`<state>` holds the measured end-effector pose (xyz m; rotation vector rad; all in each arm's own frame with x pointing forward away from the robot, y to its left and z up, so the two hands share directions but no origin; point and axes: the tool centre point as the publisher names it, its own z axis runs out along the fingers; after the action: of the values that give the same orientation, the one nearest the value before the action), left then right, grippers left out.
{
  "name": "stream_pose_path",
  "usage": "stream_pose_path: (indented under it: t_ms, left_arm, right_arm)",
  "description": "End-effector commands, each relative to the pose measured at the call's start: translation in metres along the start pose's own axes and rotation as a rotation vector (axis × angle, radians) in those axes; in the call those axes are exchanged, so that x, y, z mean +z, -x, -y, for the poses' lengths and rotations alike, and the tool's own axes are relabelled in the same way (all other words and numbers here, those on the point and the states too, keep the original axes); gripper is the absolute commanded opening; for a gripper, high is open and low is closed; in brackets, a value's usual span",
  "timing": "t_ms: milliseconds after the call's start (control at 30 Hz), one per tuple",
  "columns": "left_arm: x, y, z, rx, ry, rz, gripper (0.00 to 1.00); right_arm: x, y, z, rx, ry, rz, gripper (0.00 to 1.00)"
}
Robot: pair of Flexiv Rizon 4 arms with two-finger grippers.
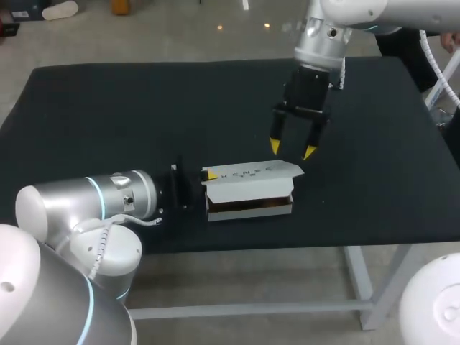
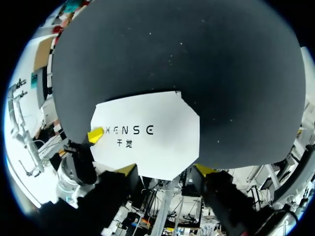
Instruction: Assemble the packaging by folding the flat box into shape, placing the metal phone stand inside, and closing the box properly
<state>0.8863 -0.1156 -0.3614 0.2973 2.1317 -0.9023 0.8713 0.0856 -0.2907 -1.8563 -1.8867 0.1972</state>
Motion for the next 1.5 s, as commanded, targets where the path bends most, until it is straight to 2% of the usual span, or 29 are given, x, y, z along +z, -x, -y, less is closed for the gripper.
stream_pose_path:
  t_ms: [33,467,767,967,1233,1367,1500]
  left_arm:
    - [0.007,-0.010,-0.004,0.011,-0.002,0.022,0.00]
    - [0.005,-0.008,-0.006,0.020,-0.006,0.029,0.00]
    - [0.003,-0.007,-0.007,0.025,-0.021,0.029,0.00]
    - [0.002,-0.007,-0.006,0.025,-0.030,0.030,0.00]
    - [-0.001,-0.007,-0.007,0.032,-0.034,0.035,0.00]
    - [-0.003,-0.007,-0.007,0.030,-0.034,0.046,0.14]
    - [-0.004,-0.006,-0.007,0.028,-0.035,0.051,0.20]
  right_arm:
    - [0.008,-0.002,0.000,0.004,0.006,0.003,0.69]
    - [0.031,0.000,-0.001,0.008,0.013,-0.014,0.49]
    - [0.036,0.004,0.001,0.011,0.043,-0.007,0.49]
    - [0.041,0.007,-0.002,-0.004,0.047,-0.031,0.50]
    - [0.045,0.009,-0.004,-0.013,0.053,-0.048,0.45]
    - [0.046,0.009,-0.004,-0.016,0.057,-0.050,0.43]
    - [0.047,0.009,-0.004,-0.021,0.061,-0.051,0.42]
